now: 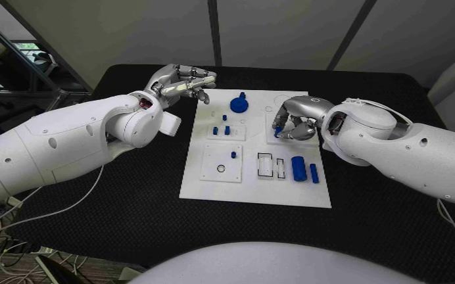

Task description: Assemble the parts on the task board

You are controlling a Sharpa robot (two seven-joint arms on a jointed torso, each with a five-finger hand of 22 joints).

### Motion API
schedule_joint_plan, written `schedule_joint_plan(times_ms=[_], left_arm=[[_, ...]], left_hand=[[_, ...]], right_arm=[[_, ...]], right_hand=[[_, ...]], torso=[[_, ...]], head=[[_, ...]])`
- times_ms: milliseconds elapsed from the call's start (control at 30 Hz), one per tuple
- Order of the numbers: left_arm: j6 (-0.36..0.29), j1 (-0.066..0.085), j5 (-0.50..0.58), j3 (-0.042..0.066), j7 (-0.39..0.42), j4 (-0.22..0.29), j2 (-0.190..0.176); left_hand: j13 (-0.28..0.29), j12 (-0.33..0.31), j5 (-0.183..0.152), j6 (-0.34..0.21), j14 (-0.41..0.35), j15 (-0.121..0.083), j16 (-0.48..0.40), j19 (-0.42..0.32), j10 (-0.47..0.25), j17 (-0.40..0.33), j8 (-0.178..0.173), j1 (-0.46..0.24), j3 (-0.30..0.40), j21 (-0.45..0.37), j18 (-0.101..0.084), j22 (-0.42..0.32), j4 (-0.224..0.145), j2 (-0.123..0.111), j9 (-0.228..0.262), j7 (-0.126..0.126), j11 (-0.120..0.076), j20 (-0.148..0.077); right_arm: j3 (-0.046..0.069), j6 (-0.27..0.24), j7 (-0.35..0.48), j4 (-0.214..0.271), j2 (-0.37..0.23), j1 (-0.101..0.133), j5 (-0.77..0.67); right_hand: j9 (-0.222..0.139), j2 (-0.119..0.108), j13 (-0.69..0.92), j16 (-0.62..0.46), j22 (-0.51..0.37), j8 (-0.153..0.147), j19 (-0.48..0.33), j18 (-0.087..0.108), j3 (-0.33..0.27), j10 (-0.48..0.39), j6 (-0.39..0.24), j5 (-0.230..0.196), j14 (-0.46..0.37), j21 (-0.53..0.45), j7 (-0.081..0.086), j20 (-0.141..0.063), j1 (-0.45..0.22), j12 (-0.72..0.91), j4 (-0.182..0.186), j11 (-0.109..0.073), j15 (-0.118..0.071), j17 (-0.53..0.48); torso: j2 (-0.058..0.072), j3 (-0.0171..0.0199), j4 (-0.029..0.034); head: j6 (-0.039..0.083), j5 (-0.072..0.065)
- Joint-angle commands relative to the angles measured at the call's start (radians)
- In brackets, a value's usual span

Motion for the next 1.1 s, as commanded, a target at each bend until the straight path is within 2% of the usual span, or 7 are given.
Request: schedule_joint_plan(times_ms=[33,300,600,700,833,933,1100], left_arm=[[0.011,0.001,0.002,0.001,0.004,0.002,-0.001],[0.011,0.001,0.002,0.001,0.004,0.002,-0.001],[0.011,0.001,0.002,0.001,0.003,0.001,-0.002],[0.009,0.001,0.002,0.001,0.003,0.001,-0.003],[0.009,0.001,0.002,0.001,0.004,0.0,-0.003],[0.009,0.0,0.002,0.001,0.004,-0.001,-0.003],[0.01,-0.001,0.002,0.001,0.004,-0.003,-0.002]], left_hand=[[0.001,0.005,0.005,-0.004,0.001,0.006,-0.005,0.008,-0.005,-0.001,-0.004,0.008,-0.006,-0.004,-0.004,-0.002,-0.002,0.005,-0.001,0.006,0.001,-0.001],[0.001,0.006,0.004,-0.004,0.001,0.007,-0.005,0.009,-0.006,-0.001,-0.004,0.009,-0.008,-0.005,-0.004,-0.003,-0.002,0.006,-0.001,0.006,0.001,0.0],[0.001,0.006,0.005,-0.004,0.0,0.007,-0.005,0.009,-0.007,-0.001,-0.003,0.011,-0.007,-0.005,-0.004,-0.003,-0.002,0.008,-0.001,0.006,0.001,0.0],[0.001,0.008,0.009,-0.005,-0.002,0.005,-0.006,0.01,-0.01,-0.002,-0.003,0.031,0.002,-0.006,-0.003,-0.004,-0.009,0.022,-0.001,0.006,0.001,-0.002],[0.001,0.008,0.009,-0.005,-0.003,0.005,-0.006,0.01,-0.011,-0.002,-0.003,0.035,0.004,-0.006,-0.003,-0.004,-0.011,0.024,-0.002,0.006,0.001,-0.002],[0.001,0.008,0.009,-0.005,-0.003,0.005,-0.006,0.01,-0.011,-0.002,-0.003,0.035,0.004,-0.006,-0.003,-0.004,-0.011,0.024,-0.002,0.006,0.001,-0.002],[0.001,0.008,0.009,-0.005,-0.003,0.005,-0.006,0.01,-0.011,-0.002,-0.003,0.035,0.004,-0.006,-0.003,-0.004,-0.011,0.024,-0.002,0.006,0.001,-0.002]], right_arm=[[0.0,0.018,-0.003,-0.004,0.002,0.001,-0.01],[0.0,0.002,-0.007,-0.003,0.003,0.001,-0.018],[0.0,-0.106,0.032,0.023,-0.004,0.001,-0.007],[0.0,-0.136,0.04,0.037,-0.012,0.001,0.0],[0.001,-0.177,0.057,0.076,-0.027,0.001,0.015],[0.001,-0.199,0.068,0.115,-0.039,0.001,0.026],[0.002,-0.217,0.083,0.184,-0.052,0.001,0.05]], right_hand=[[0.003,0.007,0.002,0.001,0.006,0.01,0.008,-0.004,0.009,0.019,0.017,-0.011,0.031,0.01,-0.002,-0.004,0.009,0.006,0.0,-0.004,-0.009,-0.002],[0.011,0.026,0.008,0.014,0.047,0.024,0.029,-0.011,0.023,0.059,0.053,-0.047,0.037,0.042,-0.013,-0.014,0.031,0.01,-0.009,-0.017,-0.02,0.018],[0.019,0.035,0.016,0.013,0.056,0.029,0.033,-0.012,0.04,0.083,0.068,-0.048,0.037,0.053,-0.016,-0.023,0.052,0.014,-0.027,-0.024,-0.027,0.015],[0.019,0.034,0.017,0.012,0.057,0.028,0.033,-0.013,0.042,0.082,0.067,-0.043,0.036,0.054,-0.016,-0.024,0.053,0.012,-0.029,-0.024,-0.027,0.014],[0.02,0.034,0.018,0.013,0.059,0.026,0.032,-0.013,0.047,0.082,0.066,-0.034,0.037,0.056,-0.015,-0.024,0.055,0.01,-0.032,-0.023,-0.027,0.017],[0.02,0.033,0.019,0.014,0.059,0.026,0.032,-0.013,0.048,0.082,0.066,-0.031,0.037,0.057,-0.014,-0.024,0.055,0.009,-0.033,-0.022,-0.027,0.017],[0.021,0.033,0.019,0.014,0.062,0.025,0.033,-0.013,0.05,0.082,0.065,-0.027,0.037,0.059,-0.014,-0.024,0.055,0.008,-0.035,-0.022,-0.027,0.019]], torso=[[0.0,0.0002,-0.0008],[-0.001,0.0005,-0.0004],[0.0,0.0003,-0.0005],[-0.001,0.0002,-0.0009],[0.0,0.0015,0.0009],[-0.001,0.0024,-0.0012],[-0.002,-0.0008,-0.0014]], head=[[-0.001,0.0],[-0.003,-0.001],[0.0,0.0],[0.0,0.001],[0.003,0.002],[0.003,0.005],[0.003,0.005]])
